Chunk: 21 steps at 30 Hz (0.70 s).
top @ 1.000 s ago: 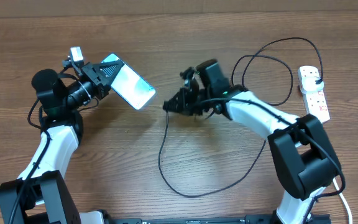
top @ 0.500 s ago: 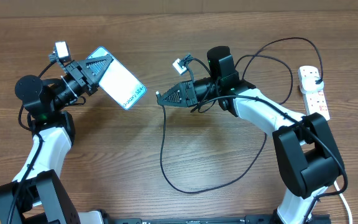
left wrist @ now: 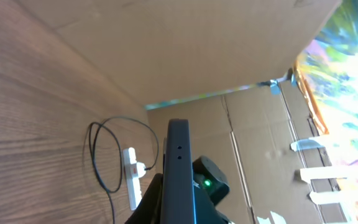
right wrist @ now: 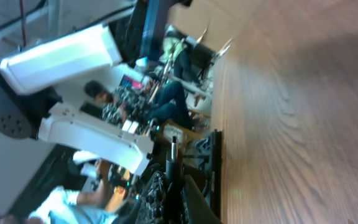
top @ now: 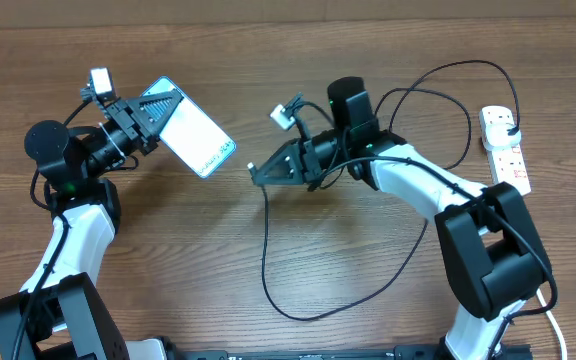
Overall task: Plug charger to phone and switch on socket
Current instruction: 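Lift the plug and carry it toward the phone's bottom edge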
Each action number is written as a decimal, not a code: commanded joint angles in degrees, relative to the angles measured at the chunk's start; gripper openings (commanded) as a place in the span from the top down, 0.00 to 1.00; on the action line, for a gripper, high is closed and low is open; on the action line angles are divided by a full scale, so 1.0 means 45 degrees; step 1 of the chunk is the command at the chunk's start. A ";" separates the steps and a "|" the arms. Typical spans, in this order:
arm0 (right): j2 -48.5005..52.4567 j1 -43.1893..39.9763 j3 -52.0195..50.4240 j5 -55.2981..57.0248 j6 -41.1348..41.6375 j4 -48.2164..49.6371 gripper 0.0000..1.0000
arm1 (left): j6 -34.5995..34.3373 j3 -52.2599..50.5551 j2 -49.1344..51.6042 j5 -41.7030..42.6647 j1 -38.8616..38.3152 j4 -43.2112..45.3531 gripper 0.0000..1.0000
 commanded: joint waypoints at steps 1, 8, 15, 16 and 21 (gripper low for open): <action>-0.0359 0.0593 0.0102 -0.0155 -0.1001 0.0034 0.92 | 0.0811 0.0253 -0.0073 0.0219 0.0019 -0.0801 0.96; -0.0359 0.0899 0.0102 0.0248 -0.0981 0.0029 0.92 | 0.1331 0.0253 -0.0073 0.0325 0.0019 -0.1647 0.96; -0.0359 0.0899 0.0102 0.0301 -0.0753 0.0039 0.93 | 0.2059 0.0253 -0.0073 0.1083 0.0019 -0.1647 0.96; -0.0359 0.0899 0.0102 0.0393 -0.0695 0.0034 0.93 | 0.2040 0.0253 -0.0073 0.1151 0.0015 -0.1647 0.96; -0.0359 0.0899 0.0102 0.1107 -0.0049 0.0029 0.92 | 0.1991 0.0253 -0.0073 0.1219 -0.0131 -0.1651 0.96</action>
